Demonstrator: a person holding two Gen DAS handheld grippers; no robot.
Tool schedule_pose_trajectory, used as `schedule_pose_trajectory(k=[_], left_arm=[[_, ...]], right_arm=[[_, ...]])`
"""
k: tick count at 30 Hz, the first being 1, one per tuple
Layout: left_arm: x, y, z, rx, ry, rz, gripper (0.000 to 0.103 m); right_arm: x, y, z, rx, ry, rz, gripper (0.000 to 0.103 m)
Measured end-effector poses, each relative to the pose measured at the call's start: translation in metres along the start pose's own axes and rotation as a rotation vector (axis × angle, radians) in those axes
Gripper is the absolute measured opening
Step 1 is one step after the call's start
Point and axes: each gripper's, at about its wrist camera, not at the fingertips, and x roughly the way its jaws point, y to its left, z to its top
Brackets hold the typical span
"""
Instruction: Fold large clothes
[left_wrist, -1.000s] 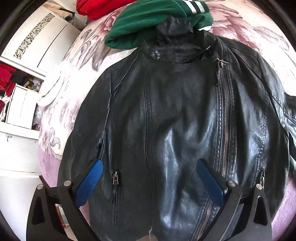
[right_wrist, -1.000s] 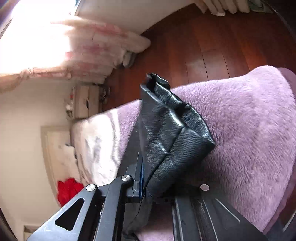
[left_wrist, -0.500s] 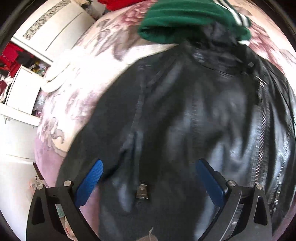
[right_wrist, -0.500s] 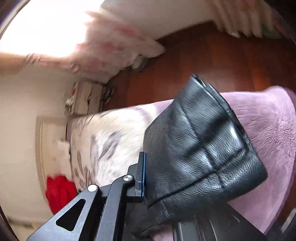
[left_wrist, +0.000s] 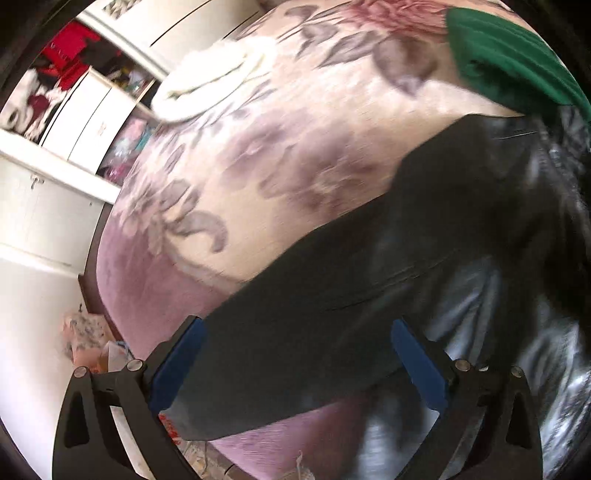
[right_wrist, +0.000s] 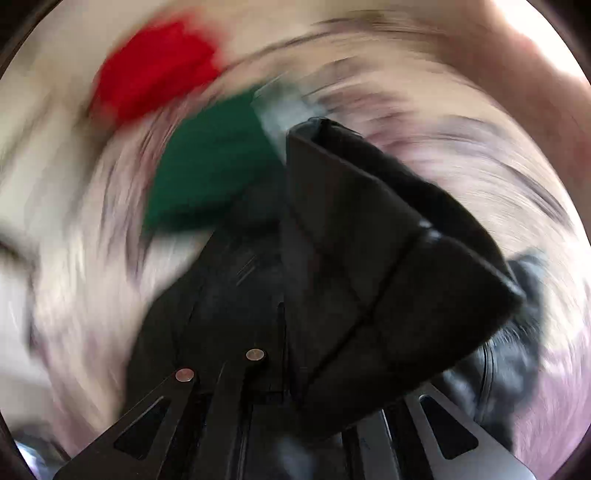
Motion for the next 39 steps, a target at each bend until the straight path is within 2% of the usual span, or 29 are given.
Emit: schedule_pose_trajectory(k=[2,3,4,5,6,7,8,9,10,12,14,16,17,19,21,24,26,28,30,34,35,37,39], left_arm=[[0.008,0.012,-0.006,-0.009,0.020,0.003,0.103],[0.012,0.019,-0.008,-0.015,0.029,0.002,0.103],[0.014,0.025,-0.009,-0.021,0.037,-0.001,0.103],[0.016,0.030,-0.010,-0.029,0.044,-0.003,0.103],[0.019,0.036,-0.011,-0.036,0.047,-0.002,0.103],[0.021,0.041,-0.010,-0.044,0.052,-0.005,0.103],[0.021,0.044,-0.009,-0.054,0.057,-0.012,0.103],[0.020,0.045,-0.008,-0.062,0.060,-0.018,0.103],[0.019,0.046,-0.006,-0.071,0.062,-0.026,0.103],[0.013,0.045,0.001,-0.089,0.055,-0.055,0.103],[0.003,0.035,0.011,-0.102,0.029,-0.084,0.103],[-0.004,0.016,0.022,-0.097,0.002,-0.120,0.103],[-0.005,0.007,0.027,-0.096,-0.004,-0.135,0.103],[0.000,-0.024,0.037,-0.074,-0.007,-0.170,0.103],[0.009,-0.051,0.043,-0.057,0.006,-0.196,0.103],[0.028,-0.090,0.050,-0.015,0.025,-0.183,0.103],[0.039,-0.107,0.049,0.010,0.045,-0.156,0.103],[0.053,-0.116,0.046,0.017,0.083,-0.167,0.103],[0.053,-0.116,0.043,0.004,0.068,-0.156,0.103],[0.046,-0.107,0.038,-0.025,0.079,-0.151,0.103],[0.042,-0.097,0.035,-0.048,0.082,-0.155,0.103],[0.030,-0.067,0.025,-0.111,0.085,-0.183,0.103],[0.023,-0.023,0.006,-0.193,0.133,-0.201,0.103]], right_arm=[[0.037,0.058,-0.020,-0.186,0.073,-0.031,0.005],[0.058,0.089,-0.032,-0.296,0.125,-0.081,0.005],[0.064,0.105,-0.040,-0.338,0.146,-0.093,0.009],[0.065,0.113,-0.044,-0.353,0.153,-0.087,0.019],[0.060,0.115,-0.043,-0.337,0.167,-0.050,0.023],[0.053,0.110,-0.041,-0.288,0.197,0.036,0.035],[0.046,0.103,-0.038,-0.240,0.223,0.111,0.057],[0.032,0.087,-0.038,-0.140,0.256,0.221,0.068],[0.021,0.075,-0.039,-0.081,0.264,0.276,0.076],[-0.011,0.032,-0.051,0.081,0.274,0.386,0.077],[-0.032,-0.018,-0.062,0.256,0.268,0.403,0.077],[-0.038,-0.091,-0.080,0.464,0.264,0.398,0.077],[-0.036,-0.128,-0.099,0.577,0.271,0.395,0.077],[-0.027,-0.177,-0.126,0.772,0.289,0.407,0.077],[-0.003,-0.228,-0.165,1.008,0.298,0.461,0.077],[0.025,-0.273,-0.188,1.190,0.245,0.556,0.074],[0.037,-0.290,-0.200,1.291,0.174,0.620,0.053],[0.041,-0.312,-0.206,1.366,0.131,0.622,0.048],[0.045,-0.312,-0.208,1.342,0.150,0.575,0.048],[0.036,-0.290,-0.187,1.144,0.251,0.456,0.049],[0.028,-0.281,-0.180,1.055,0.300,0.404,0.049],[0.010,-0.264,-0.171,0.924,0.335,0.354,0.049],[-0.007,-0.240,-0.166,0.794,0.357,0.315,0.056]])
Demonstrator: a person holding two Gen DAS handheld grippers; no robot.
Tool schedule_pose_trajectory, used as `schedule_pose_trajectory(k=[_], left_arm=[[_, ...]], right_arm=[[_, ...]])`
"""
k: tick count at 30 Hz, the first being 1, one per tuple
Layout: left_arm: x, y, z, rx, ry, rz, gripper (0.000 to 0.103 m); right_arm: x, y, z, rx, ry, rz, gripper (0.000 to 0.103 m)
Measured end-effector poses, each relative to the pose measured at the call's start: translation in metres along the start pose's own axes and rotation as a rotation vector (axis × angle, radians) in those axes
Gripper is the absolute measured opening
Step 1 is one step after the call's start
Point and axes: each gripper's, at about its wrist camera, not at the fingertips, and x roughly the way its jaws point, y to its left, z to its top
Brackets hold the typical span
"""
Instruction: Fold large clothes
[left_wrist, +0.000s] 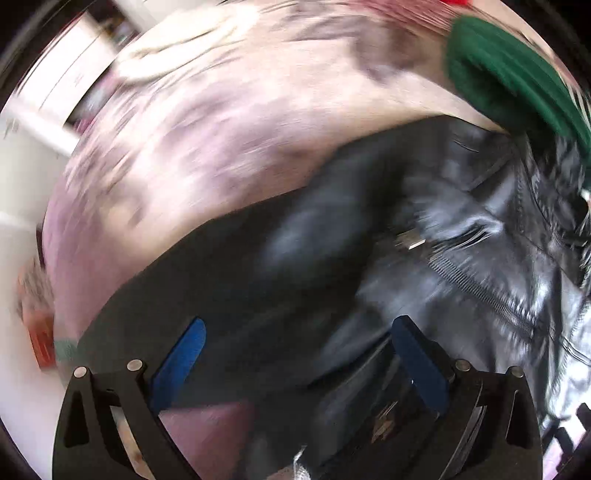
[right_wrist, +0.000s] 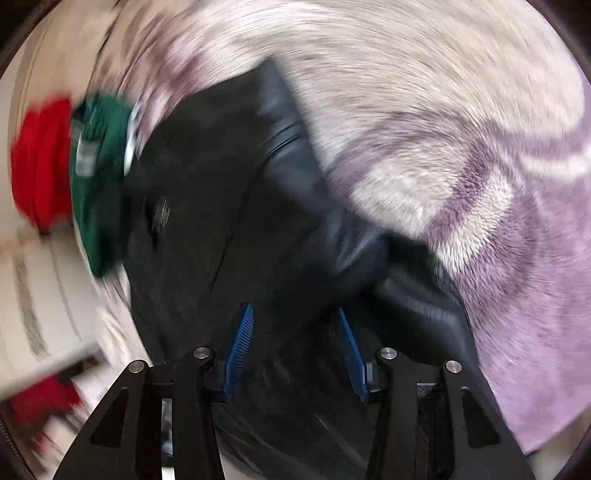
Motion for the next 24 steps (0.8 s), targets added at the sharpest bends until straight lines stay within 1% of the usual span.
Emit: schedule_pose_trajectory(k=[1,2,3,4,5,6,7,8,9,10,11,12,13,15,16,17,18,19,20,22,23,24], left_arm=[[-0.002,0.023,-0.006,-0.051,0.041,-0.021,0.103],[-0.002,0.057,-0.015,-0.140,0.100,-0.064,0.103],[0.000,0.086,-0.025,-0.221,0.142,-0.091,0.103],[0.004,0.119,-0.037,-0.312,0.181,-0.116,0.103],[0.012,0.157,-0.056,-0.428,0.222,-0.153,0.103],[0.019,0.183,-0.069,-0.508,0.244,-0.175,0.103],[0.029,0.210,-0.086,-0.592,0.255,-0.186,0.103],[0.038,0.227,-0.099,-0.653,0.260,-0.197,0.103],[0.048,0.243,-0.110,-0.714,0.272,-0.209,0.102],[0.058,0.258,-0.122,-0.782,0.277,-0.237,0.101],[0.068,0.269,-0.136,-0.858,0.267,-0.288,0.101],[0.078,0.277,-0.145,-0.915,0.262,-0.320,0.101],[0.091,0.288,-0.156,-0.997,0.245,-0.376,0.101],[0.109,0.302,-0.172,-1.127,0.220,-0.446,0.099],[0.114,0.309,-0.177,-1.195,0.194,-0.480,0.094],[0.114,0.315,-0.178,-1.240,0.166,-0.488,0.090],[0.111,0.317,-0.174,-1.277,0.122,-0.478,0.083],[0.106,0.321,-0.172,-1.290,0.091,-0.466,0.067],[0.099,0.326,-0.166,-1.294,0.056,-0.443,0.060],[0.097,0.338,-0.164,-1.305,0.015,-0.428,0.032],[0.095,0.340,-0.162,-1.307,-0.005,-0.415,0.026],[0.093,0.342,-0.159,-1.299,-0.028,-0.406,0.017]], right_arm=[[-0.004,0.007,-0.005,-0.040,0.006,-0.019,0.062],[-0.003,0.021,-0.017,-0.109,0.019,-0.048,0.062],[-0.003,0.031,-0.019,-0.154,0.030,-0.066,0.062],[0.000,0.042,-0.028,-0.208,0.042,-0.089,0.063],[0.006,0.052,-0.037,-0.246,0.054,-0.108,0.063],[0.013,0.062,-0.043,-0.276,0.070,-0.121,0.063],[0.018,0.070,-0.047,-0.295,0.080,-0.125,0.063],[0.028,0.082,-0.050,-0.316,0.086,-0.128,0.063],[0.042,0.095,-0.046,-0.331,0.085,-0.132,0.063],[0.053,0.104,-0.047,-0.349,0.077,-0.144,0.063],[0.059,0.121,-0.045,-0.359,0.069,-0.157,0.063],[0.064,0.132,-0.045,-0.366,0.056,-0.173,0.063],[0.069,0.140,-0.046,-0.368,0.040,-0.187,0.063],[0.074,0.154,-0.041,-0.358,0.016,-0.209,0.063],[0.076,0.158,-0.040,-0.355,0.010,-0.207,0.063],[0.076,0.164,-0.039,-0.357,0.006,-0.211,0.063],[0.083,0.171,-0.042,-0.365,-0.003,-0.229,0.063],[0.088,0.178,-0.045,-0.374,-0.008,-0.244,0.063],[0.093,0.184,-0.045,-0.381,-0.006,-0.249,0.063],[0.102,0.195,-0.051,-0.400,-0.005,-0.261,0.063],[0.106,0.202,-0.054,-0.405,-0.005,-0.267,0.063],[0.108,0.205,-0.058,-0.410,-0.006,-0.273,0.063]])
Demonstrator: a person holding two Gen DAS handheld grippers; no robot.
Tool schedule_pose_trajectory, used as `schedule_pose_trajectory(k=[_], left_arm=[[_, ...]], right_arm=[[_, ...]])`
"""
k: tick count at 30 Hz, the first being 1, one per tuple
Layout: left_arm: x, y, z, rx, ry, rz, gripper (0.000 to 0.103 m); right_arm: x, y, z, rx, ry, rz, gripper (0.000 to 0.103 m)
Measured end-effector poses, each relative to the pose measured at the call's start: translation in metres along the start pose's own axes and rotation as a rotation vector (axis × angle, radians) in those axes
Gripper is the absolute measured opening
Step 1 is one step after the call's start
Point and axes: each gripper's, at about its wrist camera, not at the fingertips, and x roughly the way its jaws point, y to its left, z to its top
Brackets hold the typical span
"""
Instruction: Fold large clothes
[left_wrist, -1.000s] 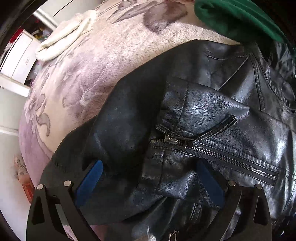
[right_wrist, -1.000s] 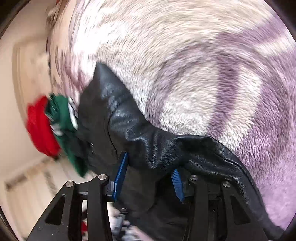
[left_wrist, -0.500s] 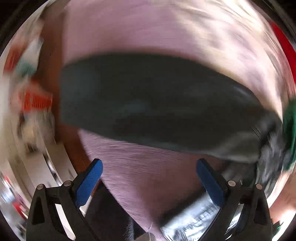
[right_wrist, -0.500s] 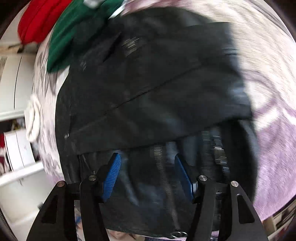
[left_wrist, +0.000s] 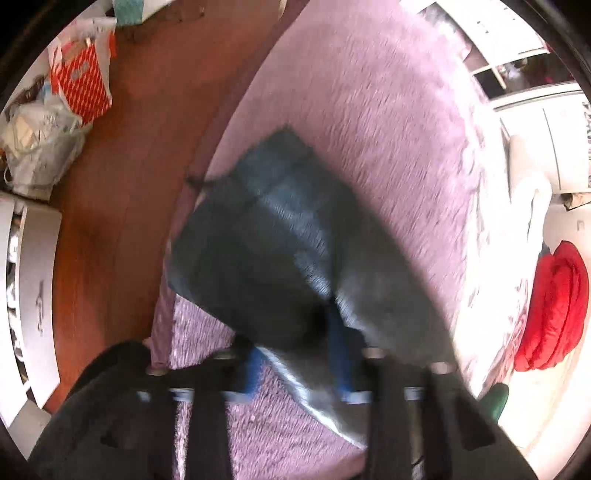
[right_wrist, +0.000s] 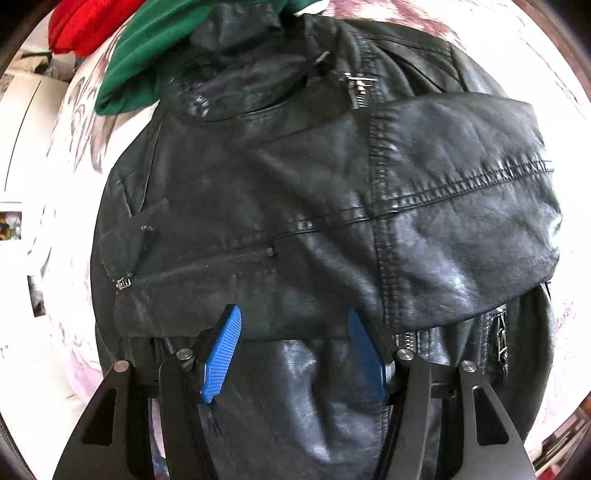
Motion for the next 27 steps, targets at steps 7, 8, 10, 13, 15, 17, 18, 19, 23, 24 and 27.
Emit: schedule_pose_trajectory(k=[7,8,10,13,15,17,18,19,23,24,27], left_arm=[[0.014,0.000,0.016,0.002,-0.009,-0.080,0.018],[0.015,0.001,0.017,-0.006,-0.009,-0.083,0.018],[0.010,-0.004,0.013,0.004,-0.028,-0.058,0.018],[-0.007,-0.034,0.003,0.112,-0.116,0.028,0.008],[-0.017,-0.058,0.000,0.223,-0.185,0.073,0.006],[-0.033,-0.095,-0.013,0.391,-0.266,0.106,0.005],[-0.042,-0.109,-0.020,0.465,-0.300,0.115,0.005],[-0.050,-0.127,-0.029,0.546,-0.333,0.123,0.005],[-0.080,-0.199,-0.080,0.866,-0.427,0.076,0.005],[-0.084,-0.212,-0.091,0.917,-0.435,0.060,0.005],[-0.091,-0.260,-0.141,1.097,-0.423,-0.026,0.004]], right_arm=[[0.024,0.052,0.010,-0.038,0.000,0.005,0.063],[0.029,0.058,0.009,-0.045,0.007,0.005,0.063],[0.037,0.067,0.005,-0.064,0.020,-0.004,0.063],[0.043,0.080,0.002,-0.105,0.026,-0.071,0.063],[0.049,0.098,-0.002,-0.173,0.011,-0.184,0.063],[0.050,0.114,-0.009,-0.291,-0.032,-0.331,0.066],[0.051,0.126,-0.015,-0.375,-0.079,-0.420,0.072],[0.052,0.133,-0.019,-0.429,-0.116,-0.473,0.084],[0.061,0.141,-0.024,-0.471,-0.155,-0.489,0.087],[0.061,0.138,-0.024,-0.450,-0.149,-0.471,0.087],[0.045,0.111,-0.019,-0.371,-0.135,-0.405,0.087]])
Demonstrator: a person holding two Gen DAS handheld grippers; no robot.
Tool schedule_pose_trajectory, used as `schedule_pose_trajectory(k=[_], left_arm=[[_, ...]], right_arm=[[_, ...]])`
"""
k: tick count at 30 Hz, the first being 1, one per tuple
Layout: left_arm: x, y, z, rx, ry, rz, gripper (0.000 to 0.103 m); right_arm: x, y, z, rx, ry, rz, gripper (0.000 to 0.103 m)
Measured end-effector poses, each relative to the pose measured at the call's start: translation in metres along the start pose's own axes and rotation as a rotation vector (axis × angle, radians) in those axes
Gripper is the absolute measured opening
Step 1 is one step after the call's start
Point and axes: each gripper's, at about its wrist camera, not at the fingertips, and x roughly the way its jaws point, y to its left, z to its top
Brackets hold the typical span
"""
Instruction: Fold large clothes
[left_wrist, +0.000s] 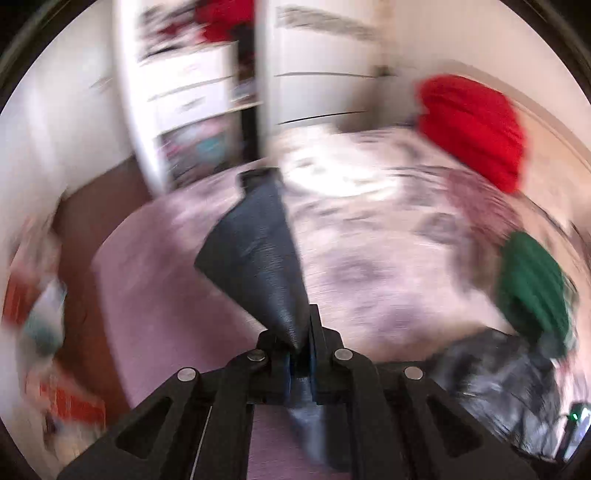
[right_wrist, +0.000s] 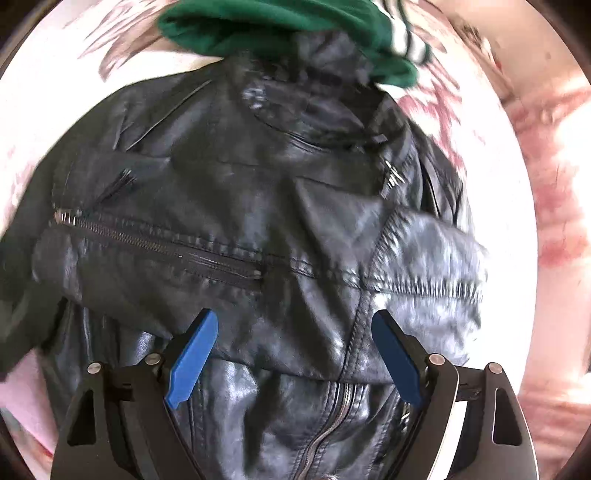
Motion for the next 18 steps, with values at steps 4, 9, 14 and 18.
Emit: schedule_pose_trajectory(k=[4,9,14,18], left_arm=[[-0.007,-0.104,0.009,0.155,0.003,-0.198,0.004],[-0.023,-0.259,-0.032,0.357,0.074,-0.444,0.004],[-0.034,-0.369,-0.093,0.523,0.191,-0.575,0.004],[-0.020,-0.421,-0.146,0.649,0.315,-0.570,0.005]], right_arm=[[-0.003,-0.051,-0.021,0.124,0.037,0.053,0.087],[0.005,-0.133,-0.051,0.282,0.075,0.064,0.087],[0.020,-0.210,-0.087,0.422,0.098,0.048,0.087],[0.041,-0.261,-0.112,0.496,0.132,0.053,0.087]])
